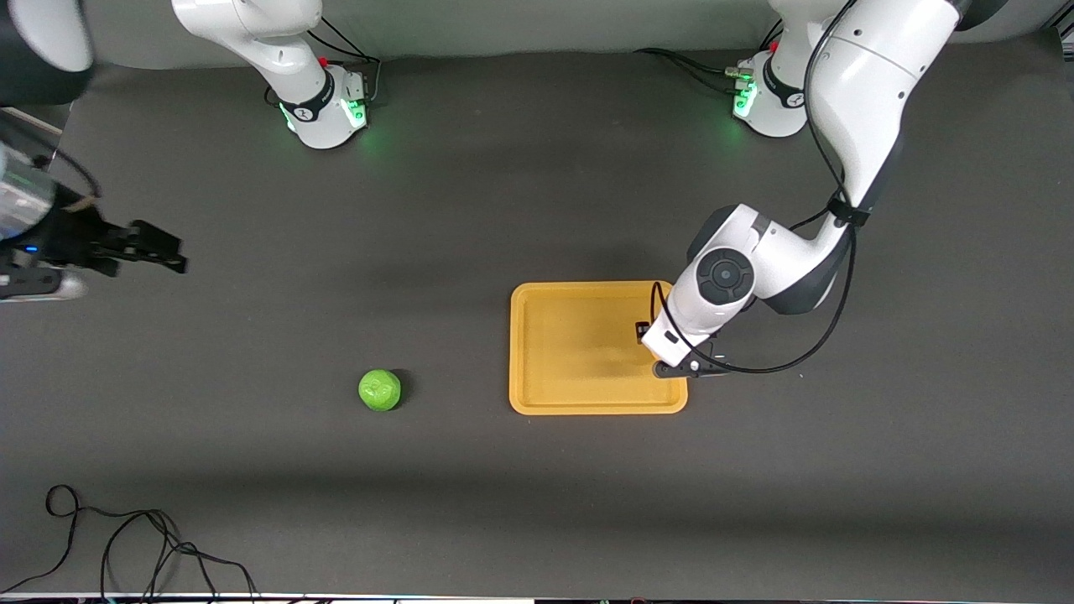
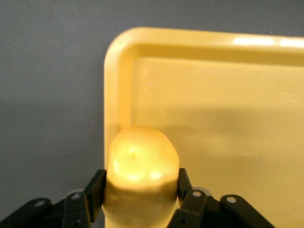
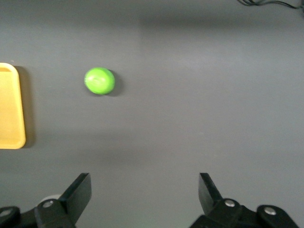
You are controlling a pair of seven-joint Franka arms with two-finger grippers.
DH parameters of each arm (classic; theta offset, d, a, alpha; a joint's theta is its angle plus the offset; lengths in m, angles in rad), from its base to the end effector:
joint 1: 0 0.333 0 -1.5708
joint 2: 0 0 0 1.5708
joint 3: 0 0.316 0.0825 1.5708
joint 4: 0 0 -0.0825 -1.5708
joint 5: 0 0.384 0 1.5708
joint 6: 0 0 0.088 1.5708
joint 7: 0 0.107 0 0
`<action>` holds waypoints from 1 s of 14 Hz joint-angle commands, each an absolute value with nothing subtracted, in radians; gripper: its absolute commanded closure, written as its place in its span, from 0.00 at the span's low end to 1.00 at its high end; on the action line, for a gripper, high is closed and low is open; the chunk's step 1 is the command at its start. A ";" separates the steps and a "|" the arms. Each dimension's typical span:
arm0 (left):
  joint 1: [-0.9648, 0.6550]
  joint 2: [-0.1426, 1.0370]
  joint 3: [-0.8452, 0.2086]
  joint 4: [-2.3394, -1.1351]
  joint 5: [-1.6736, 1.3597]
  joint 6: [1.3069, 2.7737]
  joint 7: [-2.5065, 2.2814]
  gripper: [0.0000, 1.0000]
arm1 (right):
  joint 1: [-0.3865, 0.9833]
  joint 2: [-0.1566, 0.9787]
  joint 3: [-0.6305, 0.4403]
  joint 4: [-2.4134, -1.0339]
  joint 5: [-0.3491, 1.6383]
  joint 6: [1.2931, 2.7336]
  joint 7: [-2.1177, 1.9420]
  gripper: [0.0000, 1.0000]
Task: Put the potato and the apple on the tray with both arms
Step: 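Carry the potato onto the tray while the right gripper reaches out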
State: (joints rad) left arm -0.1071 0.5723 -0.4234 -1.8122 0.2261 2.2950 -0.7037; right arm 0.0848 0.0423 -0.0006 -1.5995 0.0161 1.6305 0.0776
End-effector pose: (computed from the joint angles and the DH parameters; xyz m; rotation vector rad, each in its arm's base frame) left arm 0.5702 -0.3059 0.2452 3.1065 0.1186 -0.0895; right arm 0.5693 0.0497 0.5923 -3.1264 -0.0087 0.0196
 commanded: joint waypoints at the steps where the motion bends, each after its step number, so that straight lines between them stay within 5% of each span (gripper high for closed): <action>1: -0.138 0.568 -0.410 -1.821 0.250 2.306 -0.752 1.00 | 0.173 0.104 -0.003 -1.525 0.012 1.643 0.176 0.00; 9: -0.135 0.610 -0.403 -1.821 0.250 2.356 -0.753 0.95 | 0.311 0.281 -0.003 -1.387 0.006 1.713 0.210 0.00; 12: -0.133 0.611 -0.402 -1.819 0.250 2.356 -0.753 0.31 | 0.308 0.339 -0.006 -1.408 0.005 1.730 0.212 0.00; 13: -0.133 0.612 -0.402 -1.819 0.250 2.356 -0.753 0.01 | 0.308 0.362 -0.006 -1.419 0.005 1.749 0.213 0.00; 14: -0.130 0.612 -0.402 -1.819 0.250 2.355 -0.753 0.00 | 0.310 0.379 -0.008 -1.440 0.005 1.776 0.215 0.00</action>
State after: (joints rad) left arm -0.1245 0.6166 -0.4089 -1.8151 0.2276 2.3471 -0.7239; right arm 0.3065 0.3371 -0.0048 -1.4291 0.0157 1.7344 0.2017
